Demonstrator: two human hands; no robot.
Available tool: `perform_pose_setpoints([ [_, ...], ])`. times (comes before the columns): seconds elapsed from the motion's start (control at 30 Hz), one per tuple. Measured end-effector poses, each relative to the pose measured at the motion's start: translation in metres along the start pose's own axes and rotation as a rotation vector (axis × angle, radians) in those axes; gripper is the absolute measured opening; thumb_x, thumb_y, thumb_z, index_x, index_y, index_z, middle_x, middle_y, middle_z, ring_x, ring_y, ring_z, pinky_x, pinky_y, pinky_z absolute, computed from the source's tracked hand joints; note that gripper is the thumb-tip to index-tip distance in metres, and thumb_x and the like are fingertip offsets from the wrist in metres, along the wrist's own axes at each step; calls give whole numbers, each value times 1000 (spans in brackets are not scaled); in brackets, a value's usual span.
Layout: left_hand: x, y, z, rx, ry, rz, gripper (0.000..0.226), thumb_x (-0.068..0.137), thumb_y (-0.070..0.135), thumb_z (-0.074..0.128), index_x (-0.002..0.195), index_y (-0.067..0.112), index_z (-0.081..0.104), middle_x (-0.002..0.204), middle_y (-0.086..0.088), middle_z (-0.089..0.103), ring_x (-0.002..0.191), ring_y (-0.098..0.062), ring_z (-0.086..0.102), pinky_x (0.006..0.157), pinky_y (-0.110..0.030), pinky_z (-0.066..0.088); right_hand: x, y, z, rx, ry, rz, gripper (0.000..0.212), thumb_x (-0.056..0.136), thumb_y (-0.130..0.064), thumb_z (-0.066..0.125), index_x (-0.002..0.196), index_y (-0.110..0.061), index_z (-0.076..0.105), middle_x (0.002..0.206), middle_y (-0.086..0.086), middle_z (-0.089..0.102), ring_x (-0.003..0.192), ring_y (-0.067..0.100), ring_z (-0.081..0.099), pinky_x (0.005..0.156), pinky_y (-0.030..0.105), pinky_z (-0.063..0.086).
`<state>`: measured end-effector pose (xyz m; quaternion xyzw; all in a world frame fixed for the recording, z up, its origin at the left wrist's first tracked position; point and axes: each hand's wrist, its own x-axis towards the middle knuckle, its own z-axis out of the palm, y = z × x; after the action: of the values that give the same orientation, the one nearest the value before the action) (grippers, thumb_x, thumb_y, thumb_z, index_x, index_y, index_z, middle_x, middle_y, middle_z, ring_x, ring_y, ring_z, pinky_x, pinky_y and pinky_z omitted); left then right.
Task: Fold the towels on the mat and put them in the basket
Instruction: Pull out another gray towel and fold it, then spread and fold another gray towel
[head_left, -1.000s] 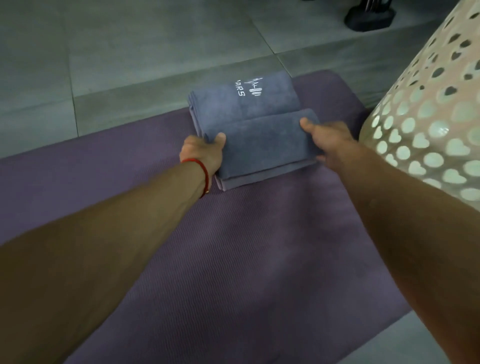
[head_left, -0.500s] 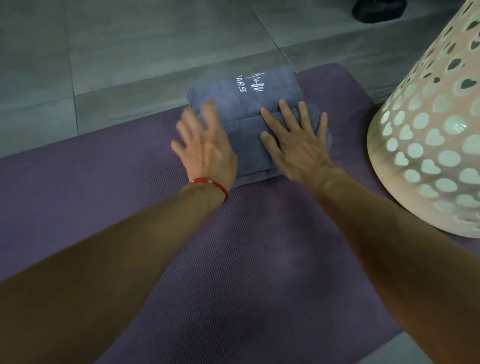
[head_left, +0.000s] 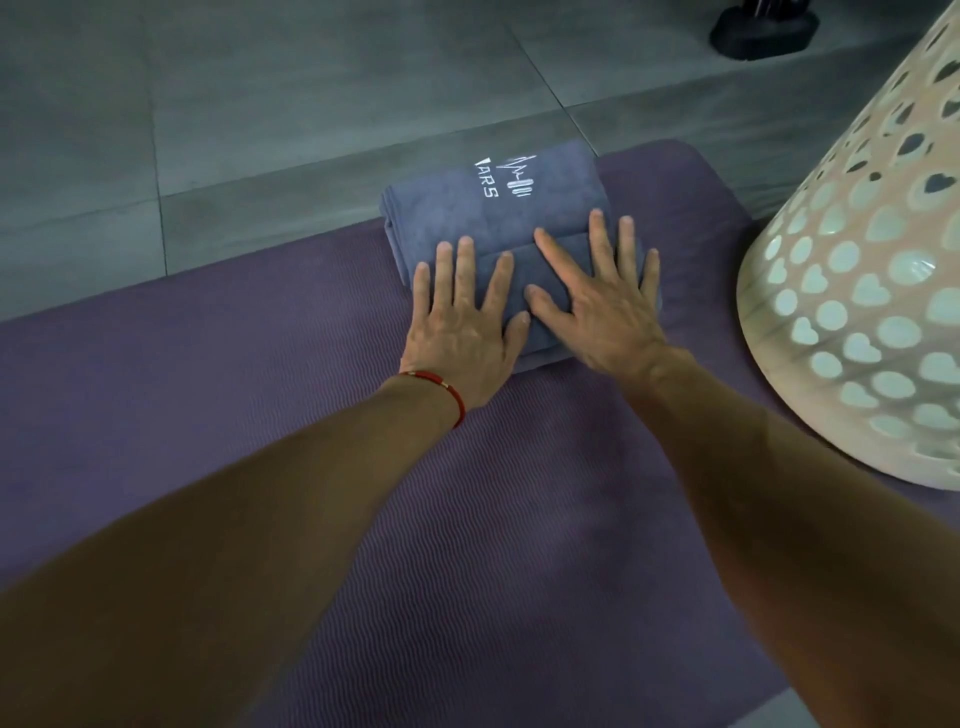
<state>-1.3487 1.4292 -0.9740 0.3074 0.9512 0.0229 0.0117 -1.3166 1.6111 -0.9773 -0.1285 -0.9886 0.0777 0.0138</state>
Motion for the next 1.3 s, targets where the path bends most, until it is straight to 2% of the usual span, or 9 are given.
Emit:
perform_pose_setpoints([
  [0.2,8,6,-36,37,-197,-54,65,101,55,9,157,25,-7,164,-10,-14,151,-31,-15,120,-57,-5,7,-6,-24,-116,-166,7,70,92,-77,14,154,-50,-6,166,10,-18,150,39,-20,114,71,-8],
  [0.3,-19,1,-76,-6,-126,-29,62,103,44,20,158,24,1,166,-1,-4,152,-28,-8,120,-58,2,-12,-29,-47,-147,-69,-20,71,93,-74,13,157,-45,1,166,16,-8,150,48,-10,111,75,0],
  [0.47,-132,-51,-164,66,-184,31,67,96,36,41,156,30,12,165,0,4,152,-27,3,120,-54,14,-78,-94,-90,-80,-59,-117,64,98,-65,27,156,-40,21,166,15,7,151,46,6,114,73,12],
  [0.63,-272,-117,-251,207,-357,-33,65,92,41,48,152,34,23,164,3,13,148,-24,16,118,-46,24,-153,-185,-155,25,-106,-336,63,99,-59,20,156,-34,25,165,14,15,148,39,22,114,62,26],
  [0.8,-423,-159,-334,95,-346,-341,56,92,45,50,146,33,39,153,5,36,141,-22,31,112,-42,34,-210,-296,-241,93,-160,-739,64,101,-33,43,155,-49,13,168,-11,-1,143,28,36,107,46,44],
  [1.0,-581,-211,-392,-97,-259,-746,39,82,50,48,114,33,62,126,-3,63,120,-27,54,99,-39,46,-290,-445,-314,-239,-267,-1159,58,103,-32,41,155,-46,19,165,-11,17,147,18,32,117,37,32],
  [1.07,-619,-230,-391,-158,-232,-820,55,73,62,33,106,29,63,126,-6,63,119,-30,55,99,-38,45,-319,-492,-316,-269,-269,-1228,54,103,-32,41,155,-39,27,161,-10,25,143,18,37,114,35,34],
  [1.2,-663,-276,-389,-267,-347,-945,60,92,51,48,149,36,35,155,-2,38,140,-26,38,112,-32,29,-355,-579,-274,-234,-340,-1280,52,100,-32,44,151,-35,37,153,-9,38,137,18,45,108,38,41],
  [1.3,-685,-312,-380,-346,-226,-1004,58,95,47,48,149,33,35,153,1,39,140,-24,37,113,-31,28,-372,-630,-222,-219,-431,-1231,53,99,-30,45,151,-33,37,156,-5,37,139,22,43,107,38,40],
])
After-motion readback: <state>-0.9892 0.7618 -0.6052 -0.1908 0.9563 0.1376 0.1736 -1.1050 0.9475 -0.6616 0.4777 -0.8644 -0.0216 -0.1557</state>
